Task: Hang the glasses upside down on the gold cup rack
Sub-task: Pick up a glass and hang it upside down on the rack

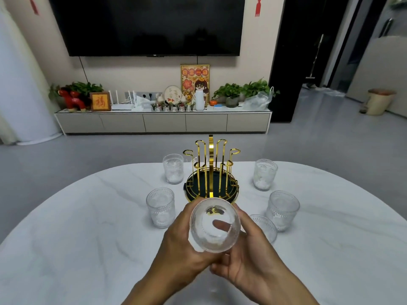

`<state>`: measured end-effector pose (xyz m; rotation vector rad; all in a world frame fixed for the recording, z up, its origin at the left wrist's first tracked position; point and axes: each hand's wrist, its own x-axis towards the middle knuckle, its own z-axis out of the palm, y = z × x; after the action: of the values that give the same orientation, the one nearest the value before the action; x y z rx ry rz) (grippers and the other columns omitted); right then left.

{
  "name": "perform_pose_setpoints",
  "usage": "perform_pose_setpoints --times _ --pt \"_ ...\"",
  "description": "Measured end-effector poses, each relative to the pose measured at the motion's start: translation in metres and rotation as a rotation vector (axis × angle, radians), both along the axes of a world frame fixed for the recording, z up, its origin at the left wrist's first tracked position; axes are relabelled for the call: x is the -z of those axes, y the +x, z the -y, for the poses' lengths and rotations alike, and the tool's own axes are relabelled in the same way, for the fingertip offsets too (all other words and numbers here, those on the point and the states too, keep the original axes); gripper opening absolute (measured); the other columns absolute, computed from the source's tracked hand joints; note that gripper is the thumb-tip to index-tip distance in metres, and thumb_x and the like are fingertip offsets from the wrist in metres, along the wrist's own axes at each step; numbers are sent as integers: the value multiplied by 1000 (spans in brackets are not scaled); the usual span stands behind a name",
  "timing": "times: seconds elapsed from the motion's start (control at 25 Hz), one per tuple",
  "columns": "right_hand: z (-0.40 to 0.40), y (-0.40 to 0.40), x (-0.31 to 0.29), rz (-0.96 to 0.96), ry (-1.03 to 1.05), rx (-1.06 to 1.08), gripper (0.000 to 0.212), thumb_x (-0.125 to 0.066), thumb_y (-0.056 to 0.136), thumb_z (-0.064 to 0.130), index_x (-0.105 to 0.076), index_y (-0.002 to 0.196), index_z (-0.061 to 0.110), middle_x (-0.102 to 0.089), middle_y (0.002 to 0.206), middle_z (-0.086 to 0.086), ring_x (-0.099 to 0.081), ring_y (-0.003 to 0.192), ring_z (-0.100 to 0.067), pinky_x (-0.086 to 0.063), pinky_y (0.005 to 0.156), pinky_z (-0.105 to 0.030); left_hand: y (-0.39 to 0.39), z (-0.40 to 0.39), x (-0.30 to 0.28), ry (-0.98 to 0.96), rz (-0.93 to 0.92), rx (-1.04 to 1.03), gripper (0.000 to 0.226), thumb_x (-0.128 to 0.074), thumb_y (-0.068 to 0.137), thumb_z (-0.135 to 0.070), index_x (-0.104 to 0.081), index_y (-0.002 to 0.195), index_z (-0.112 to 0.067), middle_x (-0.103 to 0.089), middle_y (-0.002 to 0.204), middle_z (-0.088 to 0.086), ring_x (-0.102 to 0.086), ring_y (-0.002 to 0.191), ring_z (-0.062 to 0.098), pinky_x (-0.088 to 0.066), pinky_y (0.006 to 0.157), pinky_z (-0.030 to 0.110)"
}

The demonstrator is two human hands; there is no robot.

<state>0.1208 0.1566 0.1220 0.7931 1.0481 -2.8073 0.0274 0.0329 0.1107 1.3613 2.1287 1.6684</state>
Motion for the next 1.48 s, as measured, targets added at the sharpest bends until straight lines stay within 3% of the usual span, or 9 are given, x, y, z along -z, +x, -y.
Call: perform_pose_setpoints --times 0.08,0.2,0.32,0.4,0.48,0.56,0.84,1.24,1.48 --pt "-18 -15 -18 -54 17 44 56 -67 76 57 -66 109 12 -64 100 -23 -63 66 -33 -52 54 -36 -28 -11 -25 -102 -166 136 79 -85 71 -33 -43 138 -36 -56 136 -15 -52 126 8 -44 98 21" --pt "-63 -40 -49 -107 316 238 49 -69 74 52 -68 110 19 -72 109 -14 -70 87 -31 -55 61 -38 -93 -44 -60 -360 -594 181 77 -69 83 -27 -30 148 -31 -37 154 -9 -29 140 5 -23 111 19" --pt "-103 -63 -72 -121 867 527 41 -73 78 43 -55 112 30 -68 109 -7 -72 80 -17 -55 50 -27 -142 -88 -69 -477 -612 -75 55 -52 96 -29 -33 148 -31 -31 158 -5 -26 143 15 -24 110 33" --pt "-123 -81 -71 -91 1266 616 47 -76 72 47 -48 108 35 -65 107 -2 -67 83 -18 -56 53 -32 -160 -117 -63 -528 -647 -164 50 -43 100 -31 -33 149 -24 -31 158 0 -26 143 19 -25 111 37" --pt "-134 -99 -58 -77 1596 559 56 -77 67 52 -43 109 37 -62 107 2 -63 87 -22 -56 63 -38 -171 -137 -56 -557 -710 -184 49 -39 101 -32 -34 148 -19 -33 157 4 -28 142 20 -24 112 37" --pt "-138 -112 -42 -96 1774 472 60 -77 68 49 -41 113 35 -60 109 3 -60 90 -22 -55 66 -38 -178 -148 -49 -550 -730 -181 47 -38 102 -33 -37 146 -16 -38 155 5 -32 140 21 -25 112 37" --pt "-140 -130 9 0 1824 228 58 -80 69 39 -40 111 33 -62 110 2 -63 92 -21 -58 68 -40 -190 -143 -45 -489 -543 -156 50 -44 99 -41 -39 147 -26 -39 154 -3 -31 140 18 -26 109 38" --pt "-135 -124 24 51 1763 140 60 -79 68 39 -33 106 35 -58 107 4 -61 87 -22 -57 68 -40 -179 -145 -45 -501 -538 -192 50 -41 101 -37 -34 149 -23 -35 157 -1 -29 142 21 -26 111 41" --pt "-132 -119 19 84 1753 148 63 -80 66 39 -29 103 36 -61 101 3 -60 72 -14 -43 51 -24 -171 -144 -51 -579 -541 -217 52 -42 101 -36 -30 150 -24 -31 158 -1 -27 144 23 -24 112 45"
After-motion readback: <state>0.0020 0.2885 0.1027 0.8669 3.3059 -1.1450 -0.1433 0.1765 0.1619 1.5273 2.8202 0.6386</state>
